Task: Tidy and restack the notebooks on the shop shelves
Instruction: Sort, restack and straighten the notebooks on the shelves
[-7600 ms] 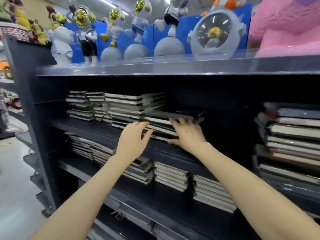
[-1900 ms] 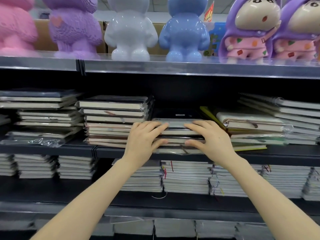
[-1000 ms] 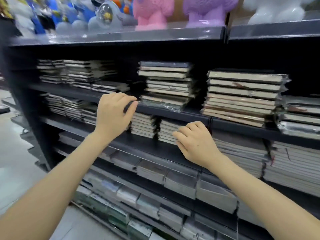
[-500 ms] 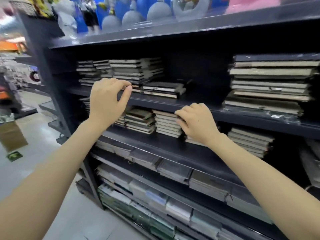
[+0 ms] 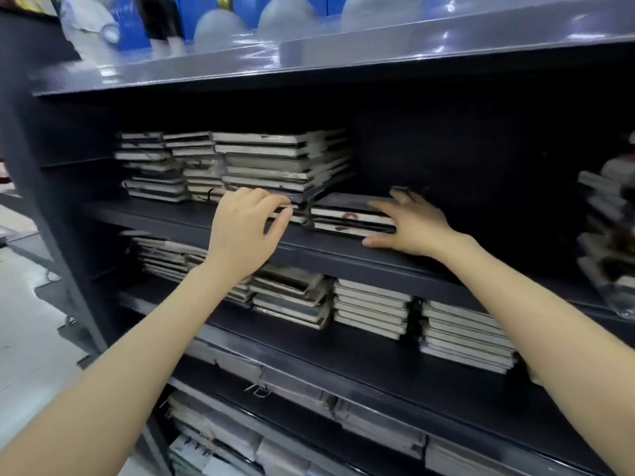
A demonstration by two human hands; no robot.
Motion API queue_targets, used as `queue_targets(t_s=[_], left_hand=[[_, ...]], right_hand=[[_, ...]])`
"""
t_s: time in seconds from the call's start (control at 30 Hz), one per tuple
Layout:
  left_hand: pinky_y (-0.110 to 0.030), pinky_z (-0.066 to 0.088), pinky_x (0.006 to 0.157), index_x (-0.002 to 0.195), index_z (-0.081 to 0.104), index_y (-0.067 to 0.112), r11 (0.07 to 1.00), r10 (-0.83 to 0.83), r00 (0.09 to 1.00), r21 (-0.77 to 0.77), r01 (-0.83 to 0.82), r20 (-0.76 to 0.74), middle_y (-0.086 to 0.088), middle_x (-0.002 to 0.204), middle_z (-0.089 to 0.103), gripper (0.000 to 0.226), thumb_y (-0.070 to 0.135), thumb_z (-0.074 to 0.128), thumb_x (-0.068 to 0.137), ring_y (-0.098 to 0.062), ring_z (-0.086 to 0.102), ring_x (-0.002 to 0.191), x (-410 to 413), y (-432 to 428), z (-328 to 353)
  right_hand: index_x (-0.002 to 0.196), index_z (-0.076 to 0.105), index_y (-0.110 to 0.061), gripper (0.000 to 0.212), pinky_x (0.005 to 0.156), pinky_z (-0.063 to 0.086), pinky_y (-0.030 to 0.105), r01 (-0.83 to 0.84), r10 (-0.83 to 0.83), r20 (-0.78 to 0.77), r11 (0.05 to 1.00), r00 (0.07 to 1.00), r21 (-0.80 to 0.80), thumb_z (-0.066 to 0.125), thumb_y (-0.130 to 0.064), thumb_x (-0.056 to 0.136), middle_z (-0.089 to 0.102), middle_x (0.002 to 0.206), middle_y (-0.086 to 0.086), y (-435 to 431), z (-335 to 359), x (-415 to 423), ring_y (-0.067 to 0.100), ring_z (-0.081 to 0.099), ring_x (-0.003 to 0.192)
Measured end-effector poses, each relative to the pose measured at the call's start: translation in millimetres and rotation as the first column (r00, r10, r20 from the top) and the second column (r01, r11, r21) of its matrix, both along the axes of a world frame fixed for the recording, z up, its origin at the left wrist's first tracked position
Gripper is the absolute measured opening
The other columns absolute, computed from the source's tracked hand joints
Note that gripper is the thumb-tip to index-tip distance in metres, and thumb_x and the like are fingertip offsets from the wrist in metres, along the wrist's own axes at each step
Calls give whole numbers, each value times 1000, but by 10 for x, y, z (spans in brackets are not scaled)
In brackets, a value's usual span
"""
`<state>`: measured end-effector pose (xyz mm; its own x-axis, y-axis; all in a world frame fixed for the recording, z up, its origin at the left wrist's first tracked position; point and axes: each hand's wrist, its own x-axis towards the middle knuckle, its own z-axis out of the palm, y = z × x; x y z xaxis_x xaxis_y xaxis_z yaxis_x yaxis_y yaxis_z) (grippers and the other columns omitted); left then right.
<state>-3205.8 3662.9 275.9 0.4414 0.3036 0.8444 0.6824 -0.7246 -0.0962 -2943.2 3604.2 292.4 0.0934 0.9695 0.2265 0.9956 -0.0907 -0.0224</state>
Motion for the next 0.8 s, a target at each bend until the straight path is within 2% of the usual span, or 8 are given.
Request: queue_targets(t_s=[0.1,0.3,0.4,0.53,0.6,0.67,0.7,0.8], left_hand=[[-39,45,66,95,70,10,999,-46,999,-20,46,2,-4,81,69,30,31,48,94,-28,62,75,-20,345,-28],[-38,47,71,96,70,9,976,-200,979,-83,203,39,-5,87,71,35,33,46,94,-29,63,80,67,704,-60],[-33,46,69,102,67,8,935,-285,955,-197,296,84,-7,92,68,37,36,45,93,-29,62,83,106,726,-101],[-30,42,72,125,56,13,851,-298,947,-416,320,119,-10,108,61,37,35,48,97,-28,59,93,236,642,-169],[-31,42,75,135,47,17,817,-288,952,-492,301,105,-12,118,56,43,37,45,97,-30,57,97,313,572,-188],[-33,42,79,140,39,14,798,-263,958,-533,282,114,-15,125,51,48,38,43,98,-33,56,102,375,515,-182],[-33,41,80,141,38,12,792,-247,961,-546,273,123,-16,127,50,50,37,42,98,-33,55,105,405,493,-175],[-32,41,81,140,38,8,797,-201,971,-554,241,132,-19,127,51,51,36,42,98,-34,54,107,476,439,-167]], right_hand=[[146,17,-49,82,108,31,42,51,-53,-15,995,998,-91,48,-77,75,16,159,-2,209,-10,7,29,15,145],[145,30,-43,68,110,32,34,33,-34,-37,999,999,-12,52,-64,84,33,153,-7,249,-24,-16,23,33,138],[144,33,-41,60,110,31,36,32,-32,2,998,999,48,50,-57,89,38,151,-4,192,-80,-91,22,38,136],[144,35,-39,56,112,28,31,26,-27,9,999,1000,38,51,-50,92,38,151,-6,128,-34,-191,17,36,137],[141,40,-39,56,111,28,26,73,-77,-134,997,988,-34,55,-53,88,40,148,-12,67,87,-206,13,36,137],[139,44,-39,68,107,33,26,177,-172,-408,984,897,-24,55,-67,78,42,146,-12,17,196,-202,14,40,133],[141,41,-36,75,105,35,27,256,-221,-497,967,839,3,53,-71,76,40,148,-9,15,208,-186,16,42,132],[150,26,-23,84,107,33,29,434,-375,-576,900,726,-39,47,-69,84,31,154,-1,87,111,-171,22,36,137]])
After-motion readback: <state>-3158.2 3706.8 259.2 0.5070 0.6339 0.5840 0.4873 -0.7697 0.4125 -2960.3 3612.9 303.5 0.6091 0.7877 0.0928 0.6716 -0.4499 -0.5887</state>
